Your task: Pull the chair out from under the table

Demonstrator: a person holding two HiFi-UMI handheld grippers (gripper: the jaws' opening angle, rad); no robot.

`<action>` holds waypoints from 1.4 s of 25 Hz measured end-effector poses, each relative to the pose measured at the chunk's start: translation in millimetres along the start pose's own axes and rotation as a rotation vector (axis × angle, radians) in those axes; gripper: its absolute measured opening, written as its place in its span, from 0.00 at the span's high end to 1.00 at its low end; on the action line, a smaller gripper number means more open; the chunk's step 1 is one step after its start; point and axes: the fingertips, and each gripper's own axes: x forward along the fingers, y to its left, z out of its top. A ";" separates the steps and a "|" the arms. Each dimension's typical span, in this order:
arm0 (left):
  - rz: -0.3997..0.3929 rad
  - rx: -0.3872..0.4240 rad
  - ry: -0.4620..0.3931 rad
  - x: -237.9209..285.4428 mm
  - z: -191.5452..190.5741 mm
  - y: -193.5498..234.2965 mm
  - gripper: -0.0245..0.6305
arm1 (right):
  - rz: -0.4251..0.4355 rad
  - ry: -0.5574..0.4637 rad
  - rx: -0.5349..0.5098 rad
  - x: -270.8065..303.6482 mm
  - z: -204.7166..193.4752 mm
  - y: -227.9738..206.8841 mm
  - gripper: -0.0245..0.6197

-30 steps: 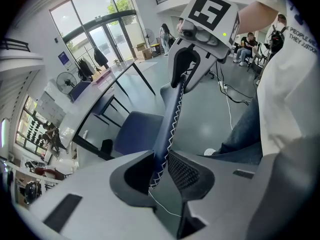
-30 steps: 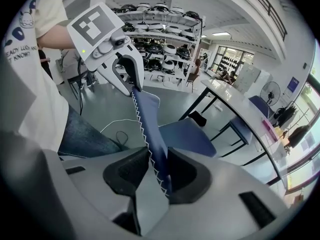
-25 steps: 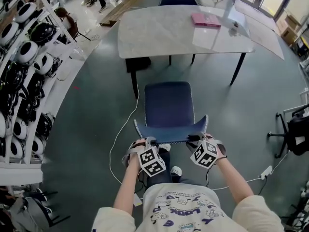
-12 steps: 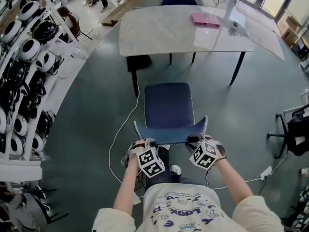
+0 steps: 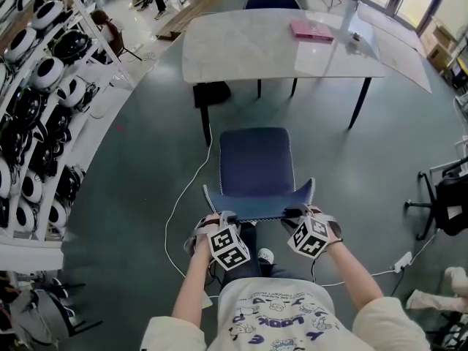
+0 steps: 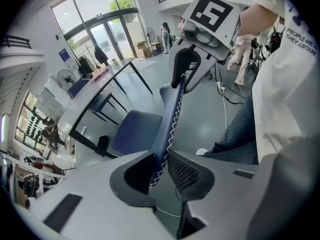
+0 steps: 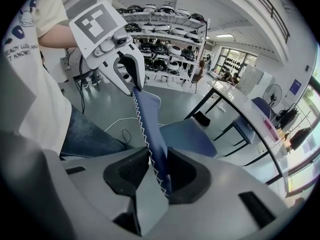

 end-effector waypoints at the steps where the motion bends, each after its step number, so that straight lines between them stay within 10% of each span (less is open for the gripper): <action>1: -0.002 0.001 0.002 -1.2 -0.7 -2.3 0.81 | -0.001 -0.001 0.000 -1.0 -0.9 2.0 0.77; 19: 0.001 -0.034 -0.012 -7.9 -6.0 -18.0 0.80 | -0.007 -0.004 0.018 -6.1 -4.9 18.5 0.76; 28: 0.025 -0.423 -0.281 -40.0 8.8 12.4 0.60 | -0.002 -0.192 0.268 -19.8 9.6 14.7 0.63; 35: 0.154 -0.580 -0.475 -93.4 38.5 64.0 0.60 | -0.185 -0.421 0.462 -68.5 42.9 -39.6 0.68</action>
